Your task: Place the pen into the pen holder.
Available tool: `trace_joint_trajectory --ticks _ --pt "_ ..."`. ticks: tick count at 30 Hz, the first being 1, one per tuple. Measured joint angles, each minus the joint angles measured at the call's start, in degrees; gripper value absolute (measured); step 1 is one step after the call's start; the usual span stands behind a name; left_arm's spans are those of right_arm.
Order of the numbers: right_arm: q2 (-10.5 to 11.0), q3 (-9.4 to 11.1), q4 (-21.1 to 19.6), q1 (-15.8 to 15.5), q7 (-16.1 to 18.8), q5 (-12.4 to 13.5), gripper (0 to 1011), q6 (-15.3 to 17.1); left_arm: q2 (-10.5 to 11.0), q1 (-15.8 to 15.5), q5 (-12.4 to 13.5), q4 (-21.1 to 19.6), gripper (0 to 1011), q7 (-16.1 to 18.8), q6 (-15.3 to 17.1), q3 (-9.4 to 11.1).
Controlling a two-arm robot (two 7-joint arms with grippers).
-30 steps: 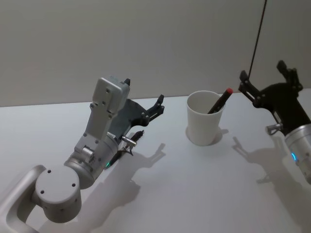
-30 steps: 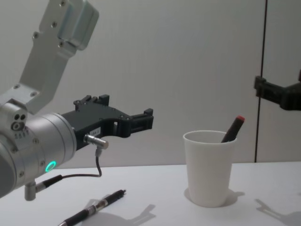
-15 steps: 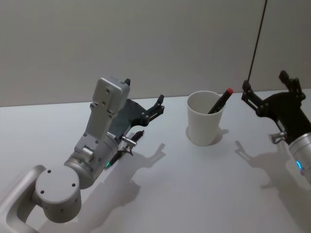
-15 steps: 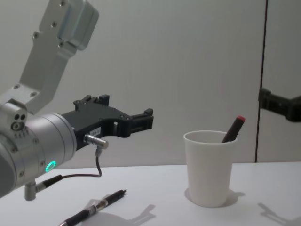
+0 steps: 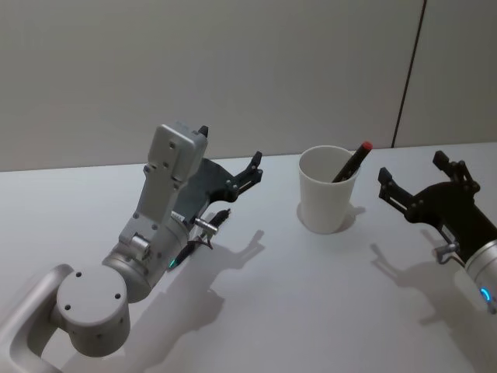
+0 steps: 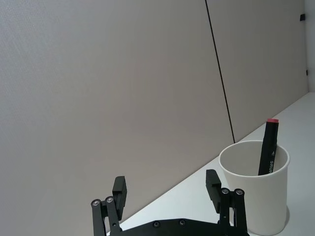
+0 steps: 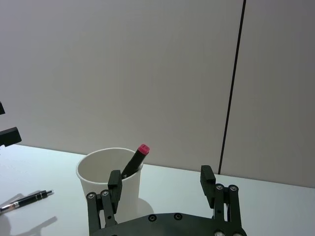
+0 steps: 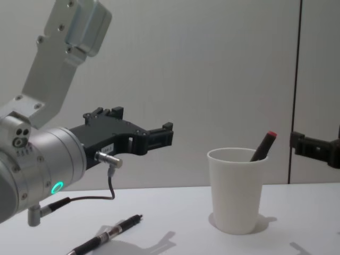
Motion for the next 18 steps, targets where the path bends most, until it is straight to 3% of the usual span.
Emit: trace_joint_trajectory --ticks 18 --pt "0.10 0.00 -0.16 -0.13 0.10 0.16 1002 0.22 0.00 0.00 0.00 0.00 1001 0.00 0.00 0.00"
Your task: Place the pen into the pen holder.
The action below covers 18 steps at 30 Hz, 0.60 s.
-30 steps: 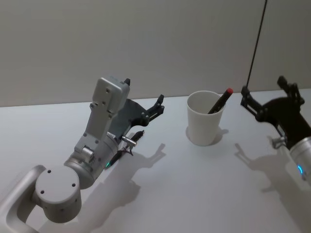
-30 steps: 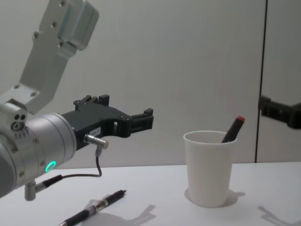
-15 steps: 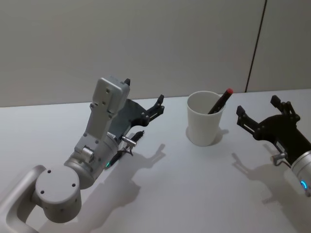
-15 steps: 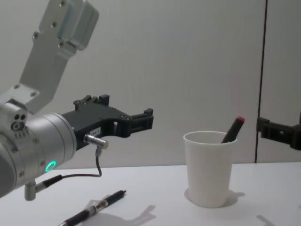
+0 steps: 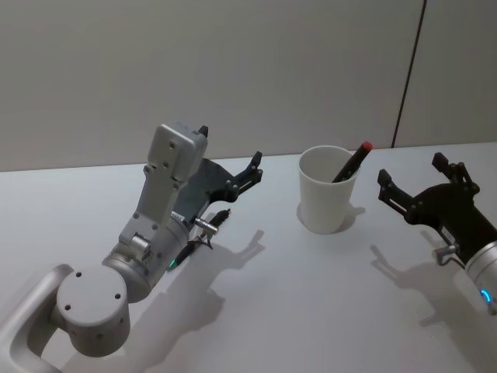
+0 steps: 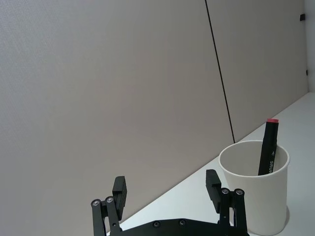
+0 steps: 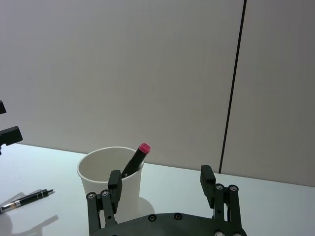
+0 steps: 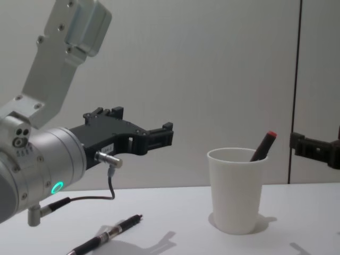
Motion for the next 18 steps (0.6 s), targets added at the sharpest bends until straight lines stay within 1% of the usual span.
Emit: trace_joint_trajectory --ticks 10,18 --pt "0.00 0.00 0.00 0.00 0.00 0.00 1002 -0.02 0.00 0.00 -0.04 0.00 1001 -0.11 0.06 -0.04" --pt "0.00 0.01 0.01 0.00 0.00 0.00 1002 -0.02 0.72 0.35 -1.44 -0.50 1001 -1.70 1.35 -0.57"
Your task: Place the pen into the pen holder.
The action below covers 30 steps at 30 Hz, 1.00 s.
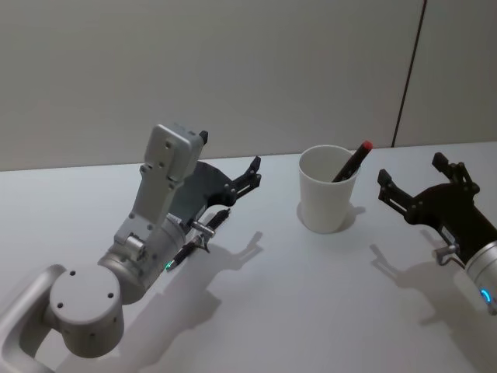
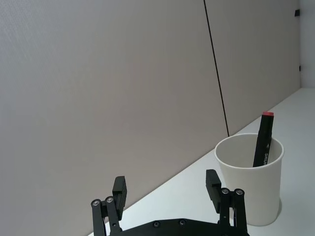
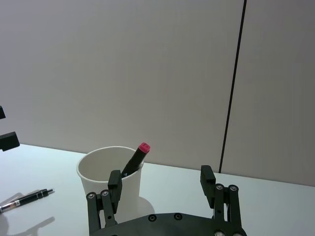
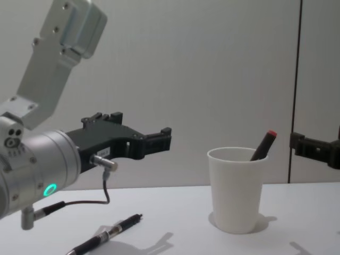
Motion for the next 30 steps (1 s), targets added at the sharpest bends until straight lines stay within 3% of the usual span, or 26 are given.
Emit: trace_joint_trajectory --ticks 17,30 --pt "0.00 0.00 0.00 0.00 0.00 0.00 1002 0.00 4.13 2.78 -3.69 -3.78 1001 -2.33 4.33 -2.06" --pt "0.00 0.00 0.00 0.00 0.00 0.00 1002 0.01 7.61 5.29 -5.53 -7.17 1001 -3.93 9.44 -3.34"
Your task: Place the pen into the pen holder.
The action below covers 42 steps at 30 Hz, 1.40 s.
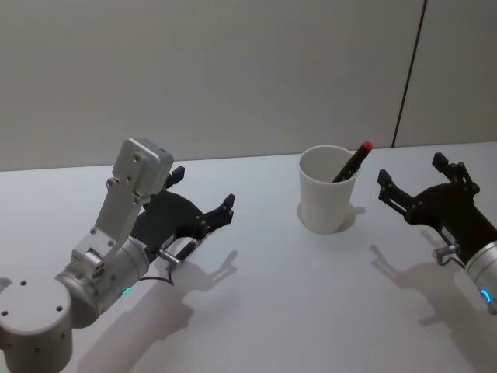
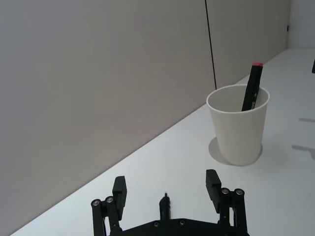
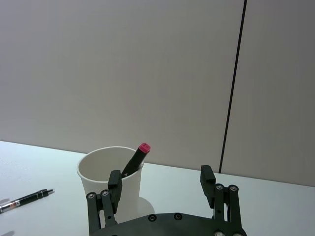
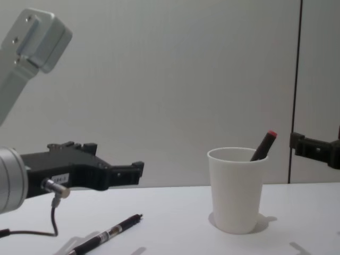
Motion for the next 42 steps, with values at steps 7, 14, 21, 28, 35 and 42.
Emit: trace_joint_trajectory --ticks 7,14,21,28,35,42 --pt "0.00 0.00 0.00 0.00 0.00 0.00 1002 0.00 1.45 0.63 -0.71 -1.06 1001 -1.69 3.23 -0.59" --pt "0.00 0.00 0.00 0.00 0.00 0.00 1002 0.00 2.24 0.73 -1.54 -1.32 1001 -3.45 6.49 -1.05" --pt "0.00 0.00 0.00 0.00 0.00 0.00 1002 0.00 2.63 0.29 -2.72 -0.81 1001 -5.69 10.47 -1.50" --pt "0.00 0.00 0.00 0.00 0.00 0.00 1002 0.00 2.55 -0.41 -3.66 0.44 1001 -7.29 13.38 -1.76" --pt "0.00 0.00 0.00 0.00 0.00 0.00 1002 0.00 2.05 -1.12 -4.25 1.79 1001 -7.97 15.22 -1.86" --pt "0.00 0.00 0.00 0.00 0.00 0.00 1002 0.00 0.97 -2.21 -4.44 3.88 1001 -8.03 16.63 -1.86"
